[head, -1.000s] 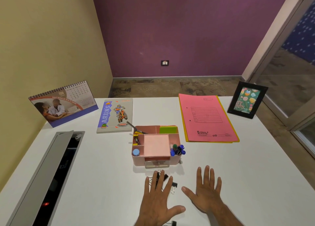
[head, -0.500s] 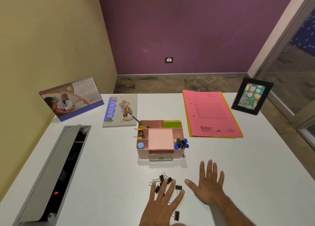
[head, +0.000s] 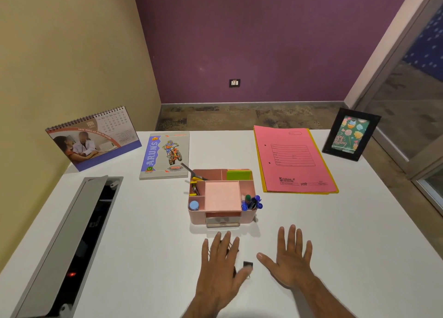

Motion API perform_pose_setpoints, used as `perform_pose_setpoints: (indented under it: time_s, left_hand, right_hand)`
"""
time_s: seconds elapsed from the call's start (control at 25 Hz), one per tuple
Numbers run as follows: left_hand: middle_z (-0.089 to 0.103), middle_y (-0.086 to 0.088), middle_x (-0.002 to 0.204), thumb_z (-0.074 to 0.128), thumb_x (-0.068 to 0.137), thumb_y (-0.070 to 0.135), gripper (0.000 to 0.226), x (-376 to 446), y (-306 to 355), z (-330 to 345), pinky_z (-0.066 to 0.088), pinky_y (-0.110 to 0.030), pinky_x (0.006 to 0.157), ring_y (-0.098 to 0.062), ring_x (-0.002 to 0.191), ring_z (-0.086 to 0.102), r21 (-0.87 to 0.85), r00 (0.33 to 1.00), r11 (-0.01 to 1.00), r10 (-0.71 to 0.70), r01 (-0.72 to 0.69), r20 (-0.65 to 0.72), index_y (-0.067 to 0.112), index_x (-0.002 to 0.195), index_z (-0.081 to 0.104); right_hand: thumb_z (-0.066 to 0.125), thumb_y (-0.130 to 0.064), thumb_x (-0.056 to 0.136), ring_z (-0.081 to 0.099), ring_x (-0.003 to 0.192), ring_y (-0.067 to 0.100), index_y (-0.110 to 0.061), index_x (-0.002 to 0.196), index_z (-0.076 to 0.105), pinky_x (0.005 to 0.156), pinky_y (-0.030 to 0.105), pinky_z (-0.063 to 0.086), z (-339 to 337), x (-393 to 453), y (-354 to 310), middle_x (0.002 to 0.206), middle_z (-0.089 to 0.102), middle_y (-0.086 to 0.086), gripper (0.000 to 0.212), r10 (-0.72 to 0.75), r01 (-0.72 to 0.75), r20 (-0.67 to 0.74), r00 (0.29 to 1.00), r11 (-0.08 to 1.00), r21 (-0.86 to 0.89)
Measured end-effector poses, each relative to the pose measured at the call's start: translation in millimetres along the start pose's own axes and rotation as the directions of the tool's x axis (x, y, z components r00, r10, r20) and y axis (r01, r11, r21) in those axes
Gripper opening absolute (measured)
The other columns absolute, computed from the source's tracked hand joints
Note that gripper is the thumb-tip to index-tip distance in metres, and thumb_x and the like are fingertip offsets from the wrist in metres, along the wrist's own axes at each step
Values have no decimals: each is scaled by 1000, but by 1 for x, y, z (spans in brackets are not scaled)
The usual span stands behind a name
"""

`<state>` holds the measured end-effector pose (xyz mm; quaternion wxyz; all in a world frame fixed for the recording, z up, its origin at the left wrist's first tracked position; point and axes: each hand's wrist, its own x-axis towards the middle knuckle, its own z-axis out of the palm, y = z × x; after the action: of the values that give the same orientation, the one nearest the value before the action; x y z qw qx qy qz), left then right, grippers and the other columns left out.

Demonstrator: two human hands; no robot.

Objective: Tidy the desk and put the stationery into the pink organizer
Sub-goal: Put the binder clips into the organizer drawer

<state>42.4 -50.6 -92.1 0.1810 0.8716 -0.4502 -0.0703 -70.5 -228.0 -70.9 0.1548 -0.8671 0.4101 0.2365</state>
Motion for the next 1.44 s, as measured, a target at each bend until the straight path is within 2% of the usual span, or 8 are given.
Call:
perform_pose_setpoints:
  time_s: [0.08, 0.16, 0.24, 0.32, 1.0, 1.2, 1.32, 1.44]
  left_hand:
    - [53, 12, 131, 38, 89, 70, 57, 14, 19, -18, 41, -37, 105, -14, 125, 48, -469, 941, 839, -336, 277, -44, 32, 128, 54]
    - [59, 12, 114, 56, 88, 58, 40, 34, 34, -31, 55, -31, 85, -14, 106, 60, -812, 763, 366, -631, 454, 143, 30, 117, 60]
    - [65, 5, 95, 61, 89, 52, 32, 53, 39, -36, 54, -27, 69, -15, 84, 63, -866, 589, -41, -717, 499, 373, 23, 105, 64]
    - [62, 0, 83, 62, 87, 57, 42, 66, 33, -34, 47, -27, 61, -17, 74, 54, -846, 508, -233, -713, 480, 484, 16, 95, 66]
    - [65, -12, 111, 62, 94, 33, 28, 82, 36, -47, 41, -26, 59, -16, 68, 51, -674, 544, -726, -513, 137, 663, 11, 110, 67]
    - [66, -9, 106, 68, 88, 45, 37, 82, 43, -44, 41, -27, 60, -16, 70, 50, -687, 522, -709, -530, 160, 668, 15, 109, 65]
    - [66, -8, 100, 72, 84, 46, 37, 77, 42, -41, 42, -27, 58, -16, 67, 49, -704, 481, -685, -560, 187, 674, 15, 103, 66]
    - [66, -9, 102, 71, 86, 42, 35, 70, 42, -38, 44, -28, 61, -17, 69, 51, -695, 476, -692, -554, 193, 683, 14, 106, 65]
  right_hand:
    - [-18, -95, 48, -39, 137, 32, -17, 131, -43, 110, 58, -21, 2, 1, 1, 146, -45, 11, 116, -2, 2, -6, 1000, 1000, -1]
    - [-17, -95, 49, -42, 134, 31, -17, 132, -43, 108, 57, -25, 3, 1, 1, 146, -46, 10, 117, -9, 9, -11, 1000, 1000, -2]
    - [-15, -95, 51, -46, 131, 28, -18, 137, -40, 103, 54, -31, 3, 2, 1, 145, -47, 10, 118, -16, 16, -7, 1000, 1000, 0]
    - [-13, -95, 52, -46, 130, 28, -18, 140, -36, 98, 52, -36, 4, 1, 1, 146, -46, 10, 119, -14, 14, -9, 1000, 1000, -7]
    - [-10, -97, 56, -41, 133, 28, -16, 141, -30, 97, 51, -38, 22, 12, 7, 148, -41, 9, 119, -15, 10, -161, 987, 1000, -29]
    - [15, -94, 70, -34, 141, 24, -17, 152, -6, 105, 52, -31, 26, 16, 7, 159, -13, 14, 114, 41, -42, -180, 983, 999, 1]
    - [13, -93, 72, -39, 137, 26, -15, 147, -21, 98, 51, -38, 28, 17, 6, 154, -30, 12, 113, -10, -11, -237, 972, 996, -88]
    - [16, -94, 71, -23, 145, 29, -16, 152, -4, 105, 51, -31, 28, 18, 8, 159, -14, 13, 114, 19, -32, -287, 958, 999, -40]
